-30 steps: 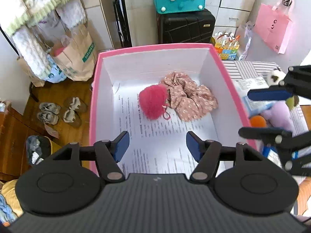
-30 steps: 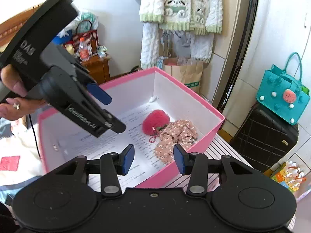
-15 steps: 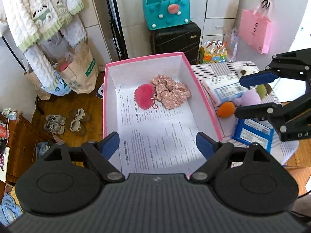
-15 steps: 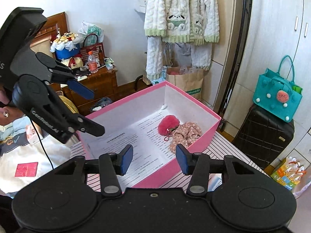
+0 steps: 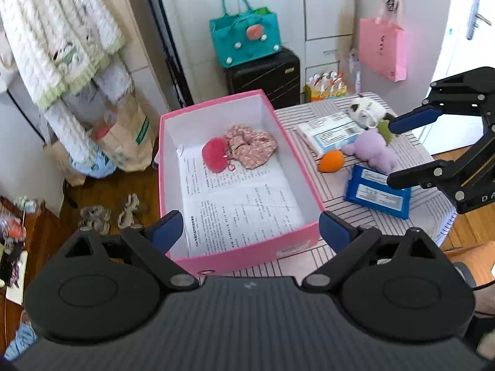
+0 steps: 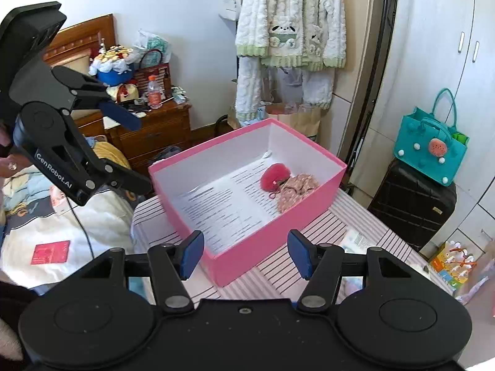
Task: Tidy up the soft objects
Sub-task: 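Withdraw both tools from the box back over the table, then move both tools down to the blue wet-wipe packet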
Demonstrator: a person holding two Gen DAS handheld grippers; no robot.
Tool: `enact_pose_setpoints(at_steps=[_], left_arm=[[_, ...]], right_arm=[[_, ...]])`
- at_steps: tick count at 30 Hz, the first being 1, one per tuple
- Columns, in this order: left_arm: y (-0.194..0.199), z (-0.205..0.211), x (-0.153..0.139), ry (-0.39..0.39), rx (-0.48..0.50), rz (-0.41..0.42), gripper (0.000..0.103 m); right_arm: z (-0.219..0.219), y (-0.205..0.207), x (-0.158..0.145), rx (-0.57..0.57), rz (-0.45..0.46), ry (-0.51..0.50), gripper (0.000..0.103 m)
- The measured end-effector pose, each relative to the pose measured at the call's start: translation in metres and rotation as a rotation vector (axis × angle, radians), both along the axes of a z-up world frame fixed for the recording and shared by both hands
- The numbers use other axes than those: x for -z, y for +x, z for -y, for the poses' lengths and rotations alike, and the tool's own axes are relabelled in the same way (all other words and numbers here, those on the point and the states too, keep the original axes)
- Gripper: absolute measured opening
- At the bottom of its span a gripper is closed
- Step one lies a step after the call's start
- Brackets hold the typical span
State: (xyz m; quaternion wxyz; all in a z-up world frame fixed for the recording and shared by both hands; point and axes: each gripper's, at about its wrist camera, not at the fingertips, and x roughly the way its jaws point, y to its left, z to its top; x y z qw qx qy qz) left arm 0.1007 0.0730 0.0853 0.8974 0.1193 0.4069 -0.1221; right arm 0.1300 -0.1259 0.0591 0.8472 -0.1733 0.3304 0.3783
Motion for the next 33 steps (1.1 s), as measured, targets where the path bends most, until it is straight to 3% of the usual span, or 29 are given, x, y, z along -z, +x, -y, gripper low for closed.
enact_pose_setpoints(at_steps=[16, 22, 26, 30, 33], left_arm=[[-0.066, 0.031, 0.007, -0.036, 0.121, 0.093, 0.099], [-0.069, 0.041, 0.027, -0.098, 0.155, 0.137, 0.099], [-0.064, 0.043, 0.042, -0.154, 0.139, 0.166, 0.100], [-0.060, 0.053, 0.053, -0.158, 0.157, 0.181, 0.100], [-0.054, 0.068, 0.055, -0.147, 0.226, 0.157, 0.100]], right_arm=[[0.042, -0.074, 0.013, 0.016, 0.065, 0.019, 0.069], [0.055, -0.085, 0.034, 0.057, 0.052, 0.035, 0.073], [0.064, -0.090, 0.045, 0.073, 0.065, 0.030, 0.086], [0.076, -0.095, 0.059, 0.099, 0.078, 0.042, 0.088], [0.084, -0.094, 0.076, 0.137, 0.073, 0.039, 0.088]])
